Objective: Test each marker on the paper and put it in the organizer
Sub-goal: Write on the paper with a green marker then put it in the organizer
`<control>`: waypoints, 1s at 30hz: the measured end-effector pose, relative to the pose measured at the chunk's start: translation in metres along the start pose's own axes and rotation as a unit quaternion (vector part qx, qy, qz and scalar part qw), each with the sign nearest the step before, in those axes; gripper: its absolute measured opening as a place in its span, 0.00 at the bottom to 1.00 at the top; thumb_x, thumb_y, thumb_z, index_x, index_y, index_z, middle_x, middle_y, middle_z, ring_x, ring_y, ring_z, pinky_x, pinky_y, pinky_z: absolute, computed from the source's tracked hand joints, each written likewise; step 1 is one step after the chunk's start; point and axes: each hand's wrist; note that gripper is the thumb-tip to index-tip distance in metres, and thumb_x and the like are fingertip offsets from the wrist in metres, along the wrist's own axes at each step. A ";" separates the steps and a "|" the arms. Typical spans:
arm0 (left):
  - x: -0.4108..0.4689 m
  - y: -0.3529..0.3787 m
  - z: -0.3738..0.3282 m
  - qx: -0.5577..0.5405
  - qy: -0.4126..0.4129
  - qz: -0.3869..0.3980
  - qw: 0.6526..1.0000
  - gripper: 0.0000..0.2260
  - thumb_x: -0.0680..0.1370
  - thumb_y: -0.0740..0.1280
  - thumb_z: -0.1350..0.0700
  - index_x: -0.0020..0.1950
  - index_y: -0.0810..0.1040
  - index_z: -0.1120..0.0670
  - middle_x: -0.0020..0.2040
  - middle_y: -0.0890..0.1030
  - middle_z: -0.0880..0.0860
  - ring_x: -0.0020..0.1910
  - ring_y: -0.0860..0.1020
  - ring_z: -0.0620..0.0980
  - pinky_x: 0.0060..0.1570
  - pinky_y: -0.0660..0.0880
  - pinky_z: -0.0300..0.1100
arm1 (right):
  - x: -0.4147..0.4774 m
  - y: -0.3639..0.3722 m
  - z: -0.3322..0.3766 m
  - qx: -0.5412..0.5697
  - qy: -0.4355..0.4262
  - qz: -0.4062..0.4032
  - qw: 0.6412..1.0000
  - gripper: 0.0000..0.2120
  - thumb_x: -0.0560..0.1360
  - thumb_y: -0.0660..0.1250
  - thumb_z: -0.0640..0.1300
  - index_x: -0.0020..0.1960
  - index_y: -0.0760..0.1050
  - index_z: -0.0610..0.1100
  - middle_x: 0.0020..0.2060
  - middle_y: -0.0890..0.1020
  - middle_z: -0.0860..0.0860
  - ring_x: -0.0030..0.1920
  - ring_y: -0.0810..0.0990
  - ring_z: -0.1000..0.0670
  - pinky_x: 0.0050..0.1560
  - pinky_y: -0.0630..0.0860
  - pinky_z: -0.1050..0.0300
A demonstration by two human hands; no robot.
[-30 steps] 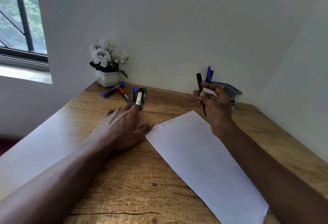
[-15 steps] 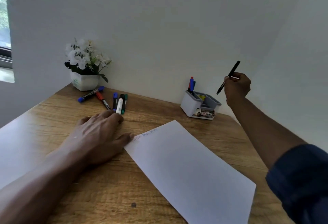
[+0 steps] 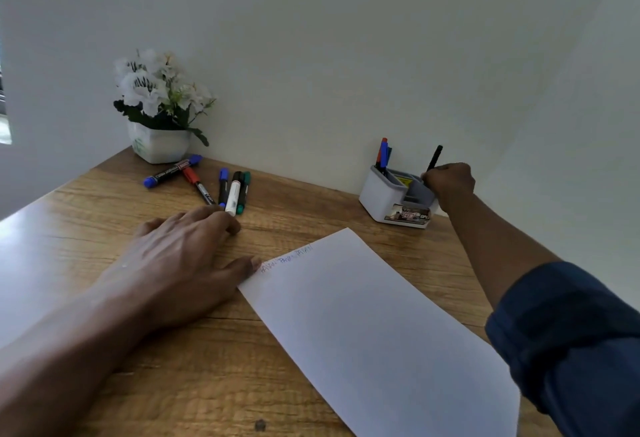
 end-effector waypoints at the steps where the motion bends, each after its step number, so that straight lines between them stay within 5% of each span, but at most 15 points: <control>1: 0.000 0.000 0.000 -0.001 0.000 0.000 1.000 0.29 0.75 0.58 0.27 0.72 0.65 0.38 0.80 0.62 0.43 0.77 0.64 0.47 0.76 0.60 0.54 | 0.002 0.002 -0.001 -0.012 0.011 -0.001 1.000 0.11 0.70 0.75 0.40 0.50 0.82 0.38 0.53 0.85 0.40 0.54 0.84 0.40 0.49 0.77 0.56; 5: 0.001 -0.001 0.000 -0.006 -0.001 -0.001 1.000 0.28 0.75 0.58 0.27 0.72 0.65 0.37 0.80 0.62 0.42 0.76 0.64 0.46 0.76 0.60 0.54 | 0.014 0.010 -0.007 -0.043 0.040 -0.002 0.998 0.16 0.68 0.75 0.45 0.50 0.78 0.37 0.51 0.84 0.39 0.54 0.82 0.38 0.57 0.81 0.47; 11: 0.003 0.000 0.001 -0.001 -0.006 -0.010 1.000 0.29 0.74 0.59 0.26 0.71 0.66 0.37 0.79 0.63 0.41 0.75 0.65 0.45 0.75 0.61 0.54 | 0.002 0.008 -0.009 0.000 0.023 -0.020 1.000 0.08 0.69 0.72 0.42 0.47 0.80 0.40 0.49 0.86 0.42 0.50 0.83 0.41 0.46 0.76 0.54; 14: 0.002 -0.002 0.000 -0.002 -0.007 -0.003 1.000 0.29 0.75 0.59 0.27 0.72 0.66 0.38 0.79 0.62 0.42 0.76 0.65 0.46 0.74 0.62 0.54 | -0.022 0.010 -0.007 -0.004 -0.100 -0.094 0.991 0.12 0.72 0.67 0.42 0.54 0.82 0.47 0.52 0.85 0.47 0.59 0.79 0.41 0.57 0.76 0.48; 17: -0.001 -0.003 -0.002 -0.001 -0.003 -0.002 1.000 0.27 0.76 0.59 0.28 0.72 0.66 0.38 0.79 0.62 0.43 0.76 0.65 0.46 0.75 0.61 0.54 | -0.056 0.014 0.001 -0.020 -0.294 -0.150 0.944 0.11 0.75 0.66 0.40 0.56 0.81 0.47 0.52 0.83 0.48 0.57 0.78 0.43 0.56 0.74 0.46; 20: -0.002 -0.003 -0.003 -0.002 0.000 0.000 1.000 0.27 0.77 0.60 0.30 0.72 0.66 0.39 0.79 0.64 0.44 0.76 0.65 0.46 0.76 0.61 0.54 | -0.084 0.022 0.013 0.012 -0.440 -0.073 0.895 0.09 0.75 0.67 0.39 0.53 0.81 0.46 0.49 0.83 0.50 0.51 0.78 0.48 0.53 0.76 0.49; 23: -0.003 -0.003 -0.004 0.000 0.004 0.001 1.000 0.27 0.77 0.60 0.30 0.73 0.66 0.39 0.79 0.64 0.44 0.76 0.65 0.47 0.76 0.61 0.54 | -0.114 0.040 0.029 0.006 -0.497 0.085 0.864 0.08 0.75 0.69 0.39 0.52 0.82 0.45 0.46 0.83 0.51 0.46 0.80 0.53 0.48 0.79 0.55; 30: -0.002 -0.003 -0.001 0.002 0.007 -0.002 1.000 0.26 0.77 0.61 0.31 0.72 0.68 0.40 0.79 0.64 0.44 0.76 0.65 0.47 0.75 0.62 0.54 | -0.180 0.111 0.085 -0.003 -0.300 0.263 0.917 0.12 0.75 0.71 0.57 0.46 0.83 0.49 0.41 0.85 0.53 0.45 0.84 0.51 0.49 0.80 0.55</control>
Point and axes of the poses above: each hand's wrist, its own x-axis towards the middle knuckle, its own y-axis out of the palm, z = x × y
